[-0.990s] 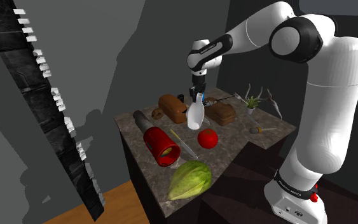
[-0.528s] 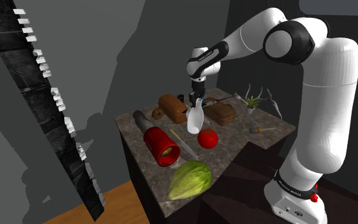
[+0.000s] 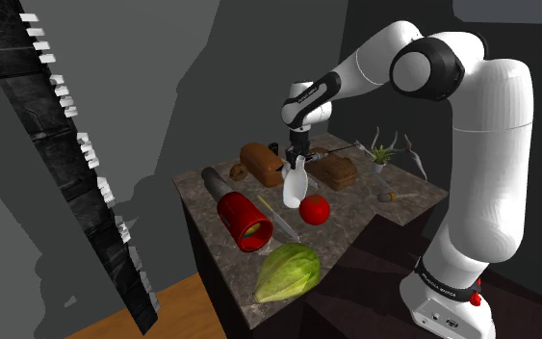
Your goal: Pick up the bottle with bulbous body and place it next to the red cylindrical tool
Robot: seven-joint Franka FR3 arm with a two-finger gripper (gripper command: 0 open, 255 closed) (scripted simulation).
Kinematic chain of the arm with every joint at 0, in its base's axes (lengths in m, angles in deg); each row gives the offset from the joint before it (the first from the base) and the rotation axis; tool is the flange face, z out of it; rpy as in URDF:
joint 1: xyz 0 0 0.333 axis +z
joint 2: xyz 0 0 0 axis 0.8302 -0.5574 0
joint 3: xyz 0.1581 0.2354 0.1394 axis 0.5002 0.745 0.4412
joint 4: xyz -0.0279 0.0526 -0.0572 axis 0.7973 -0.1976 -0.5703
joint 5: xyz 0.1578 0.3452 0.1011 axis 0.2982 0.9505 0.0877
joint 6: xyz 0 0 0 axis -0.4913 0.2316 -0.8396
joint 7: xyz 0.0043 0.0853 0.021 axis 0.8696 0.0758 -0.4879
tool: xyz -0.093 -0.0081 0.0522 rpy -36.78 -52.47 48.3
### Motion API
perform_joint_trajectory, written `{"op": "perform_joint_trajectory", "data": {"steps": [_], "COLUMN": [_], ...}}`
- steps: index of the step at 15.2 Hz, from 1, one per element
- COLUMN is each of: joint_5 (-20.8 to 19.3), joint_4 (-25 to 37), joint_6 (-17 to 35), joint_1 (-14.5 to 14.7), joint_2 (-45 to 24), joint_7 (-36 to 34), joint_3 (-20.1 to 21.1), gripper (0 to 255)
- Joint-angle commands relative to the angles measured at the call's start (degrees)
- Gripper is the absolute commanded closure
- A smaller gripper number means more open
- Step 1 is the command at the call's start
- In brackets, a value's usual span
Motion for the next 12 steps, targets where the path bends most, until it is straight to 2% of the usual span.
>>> {"op": "perform_joint_trajectory", "data": {"steps": [1,5,6,11,12], "joint_5": [0.02,0.02,0.02,0.03,-0.38], "joint_4": [-0.06,-0.06,-0.06,-0.06,0.51], "joint_6": [0.15,0.14,0.14,0.15,-1.47], "joint_1": [0.0,0.0,0.0,-0.01,0.14], "joint_2": [-0.04,-0.04,-0.03,-0.04,1.04], "joint_7": [0.01,0.01,0.01,0.02,-0.25], "joint_3": [0.01,0.01,0.01,0.01,-0.17], "gripper": [255,255,0,0,0]}}
